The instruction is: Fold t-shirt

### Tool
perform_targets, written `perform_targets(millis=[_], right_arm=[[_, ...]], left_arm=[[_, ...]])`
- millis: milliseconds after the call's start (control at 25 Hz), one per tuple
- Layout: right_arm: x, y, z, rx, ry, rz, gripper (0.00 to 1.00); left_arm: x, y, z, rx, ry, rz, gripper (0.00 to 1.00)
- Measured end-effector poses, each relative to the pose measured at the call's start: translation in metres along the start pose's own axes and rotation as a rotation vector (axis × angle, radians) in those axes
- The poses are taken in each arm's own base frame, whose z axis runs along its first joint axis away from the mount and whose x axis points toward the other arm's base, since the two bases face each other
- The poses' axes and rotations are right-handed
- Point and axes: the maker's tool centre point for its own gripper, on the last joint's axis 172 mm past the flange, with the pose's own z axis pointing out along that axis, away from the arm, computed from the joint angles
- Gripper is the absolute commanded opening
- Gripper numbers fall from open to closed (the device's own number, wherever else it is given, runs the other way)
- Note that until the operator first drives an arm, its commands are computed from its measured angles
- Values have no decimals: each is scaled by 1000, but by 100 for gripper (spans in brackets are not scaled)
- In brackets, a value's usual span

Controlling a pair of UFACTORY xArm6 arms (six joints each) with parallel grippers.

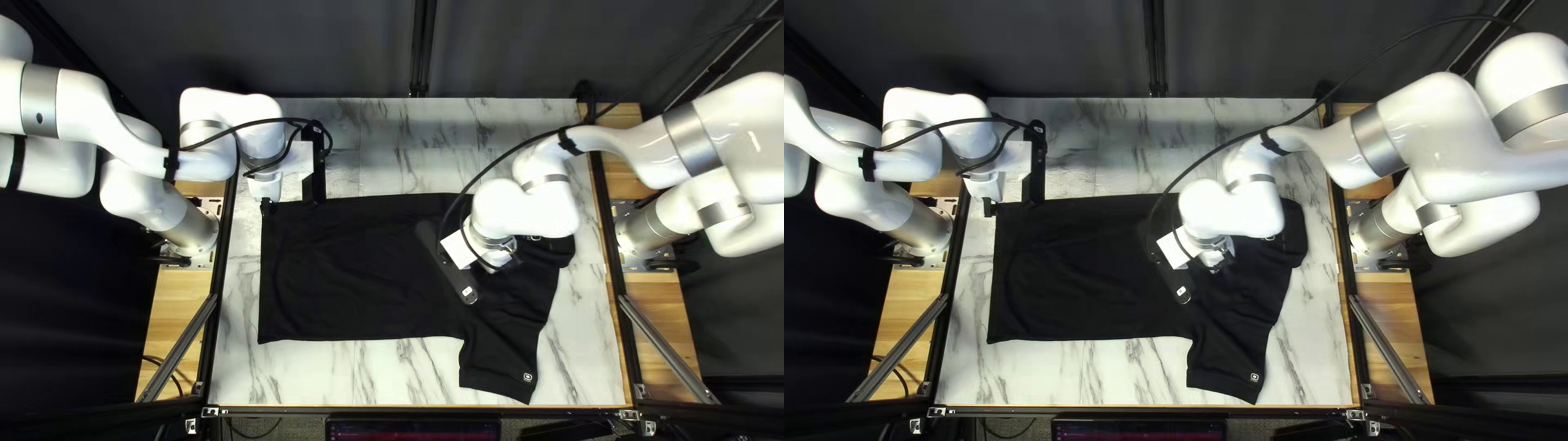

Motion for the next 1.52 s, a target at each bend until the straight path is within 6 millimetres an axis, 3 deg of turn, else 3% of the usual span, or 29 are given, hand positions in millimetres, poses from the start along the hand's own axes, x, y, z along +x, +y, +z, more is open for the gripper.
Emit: perform_targets(millis=[240, 480, 880, 1520], right_arm=[[18, -6, 3, -69, 2, 34, 100], [24, -8, 12, -97, -10, 57, 100], [14, 5, 43, -114, -72, 73, 100], [-5, 25, 43, -210, -170, 154, 100]], left_arm=[[0, 0, 0, 0, 0, 0, 100], [0, 0, 0, 0, 0, 0, 100], [0, 0, 0, 0, 0, 0, 100], [0, 0, 0, 0, 0, 0, 100]])
